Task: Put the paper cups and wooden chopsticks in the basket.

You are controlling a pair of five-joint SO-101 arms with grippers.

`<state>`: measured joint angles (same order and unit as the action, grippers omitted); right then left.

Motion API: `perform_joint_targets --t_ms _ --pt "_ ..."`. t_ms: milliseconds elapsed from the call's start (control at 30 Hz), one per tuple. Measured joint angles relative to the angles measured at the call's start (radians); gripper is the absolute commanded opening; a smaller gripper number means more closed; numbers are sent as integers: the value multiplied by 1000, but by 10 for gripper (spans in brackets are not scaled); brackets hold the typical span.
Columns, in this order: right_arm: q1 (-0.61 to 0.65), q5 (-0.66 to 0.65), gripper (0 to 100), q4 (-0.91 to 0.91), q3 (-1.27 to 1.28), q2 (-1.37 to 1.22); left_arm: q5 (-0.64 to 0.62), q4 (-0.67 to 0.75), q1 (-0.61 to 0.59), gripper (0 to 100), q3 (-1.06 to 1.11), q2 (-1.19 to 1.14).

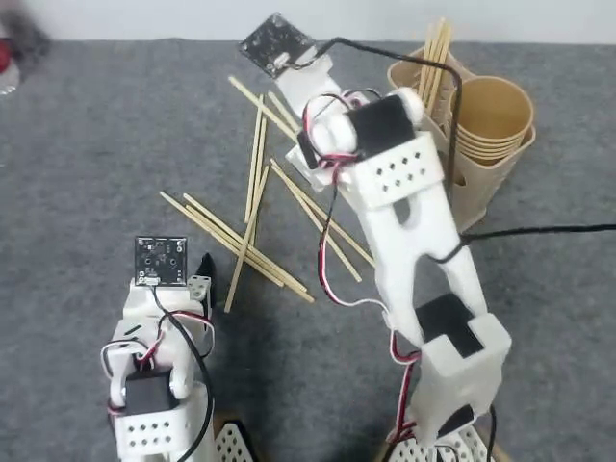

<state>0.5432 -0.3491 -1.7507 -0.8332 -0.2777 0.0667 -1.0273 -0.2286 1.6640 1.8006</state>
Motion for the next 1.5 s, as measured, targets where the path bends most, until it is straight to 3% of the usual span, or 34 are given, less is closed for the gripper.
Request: perform_joint_targets --t_ms 267,600,833,1033,1500 --pt "6 -3 7 71 212 -152 0 0 0 170 8 0" --pt "-2 -141 11 229 262 -433 0 0 0 170 8 0" --pt "-72 -153 258 206 262 -450 0 0 0 170 8 0" --pt "-95 -203 178 178 262 -448 0 0 0 170 8 0" --pt "-94 -224 174 222 262 -448 0 0 0 170 8 0"
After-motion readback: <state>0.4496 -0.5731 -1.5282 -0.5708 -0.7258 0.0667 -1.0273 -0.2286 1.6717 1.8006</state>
